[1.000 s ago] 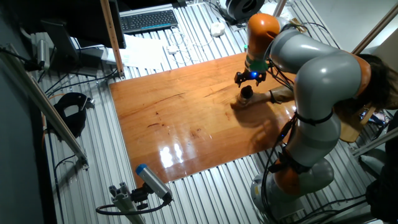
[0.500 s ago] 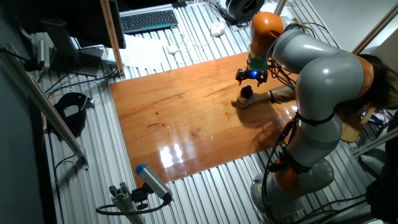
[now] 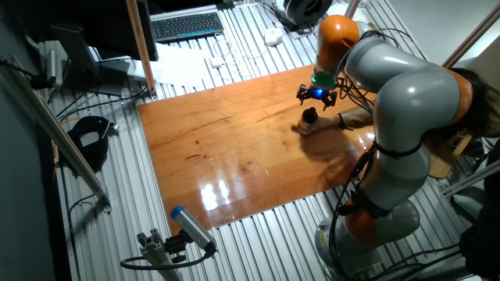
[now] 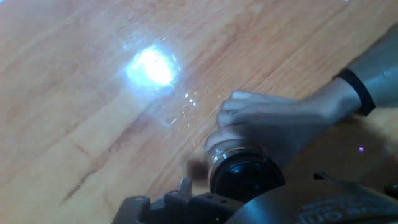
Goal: Unscrew the lid from the jar
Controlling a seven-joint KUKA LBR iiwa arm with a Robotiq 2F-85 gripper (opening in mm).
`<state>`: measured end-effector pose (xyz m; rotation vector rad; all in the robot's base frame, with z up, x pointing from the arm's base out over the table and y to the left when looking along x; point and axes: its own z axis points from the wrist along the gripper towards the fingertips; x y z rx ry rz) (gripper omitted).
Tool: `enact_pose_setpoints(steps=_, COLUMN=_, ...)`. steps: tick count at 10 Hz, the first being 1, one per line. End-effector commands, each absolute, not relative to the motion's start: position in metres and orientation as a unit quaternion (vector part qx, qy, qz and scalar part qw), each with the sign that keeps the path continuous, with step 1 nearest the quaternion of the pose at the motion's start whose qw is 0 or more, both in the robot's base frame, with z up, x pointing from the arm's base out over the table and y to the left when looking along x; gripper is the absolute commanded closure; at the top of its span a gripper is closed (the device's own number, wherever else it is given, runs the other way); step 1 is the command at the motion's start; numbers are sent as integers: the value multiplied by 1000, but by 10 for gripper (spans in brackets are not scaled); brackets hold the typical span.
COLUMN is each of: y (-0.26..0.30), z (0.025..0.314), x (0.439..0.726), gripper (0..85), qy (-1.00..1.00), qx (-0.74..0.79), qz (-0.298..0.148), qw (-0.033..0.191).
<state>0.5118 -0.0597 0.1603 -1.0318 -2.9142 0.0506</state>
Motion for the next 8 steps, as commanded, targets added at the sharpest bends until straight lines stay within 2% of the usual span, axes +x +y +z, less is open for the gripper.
enact_pose_setpoints(steps=1, y=-59, z=160, x=512, gripper=0, qy=-720, qx=-694, qz=6, qw=28)
enact_pose_setpoints(steps=5, y=-54, z=156, x=508, gripper=0, qy=-698, qx=-716, qz=23, qw=18)
enact_pose_setpoints(steps=8, y=-57, z=154, x=507, gripper=0, qy=-672, qx=-740, qz=16, qw=26)
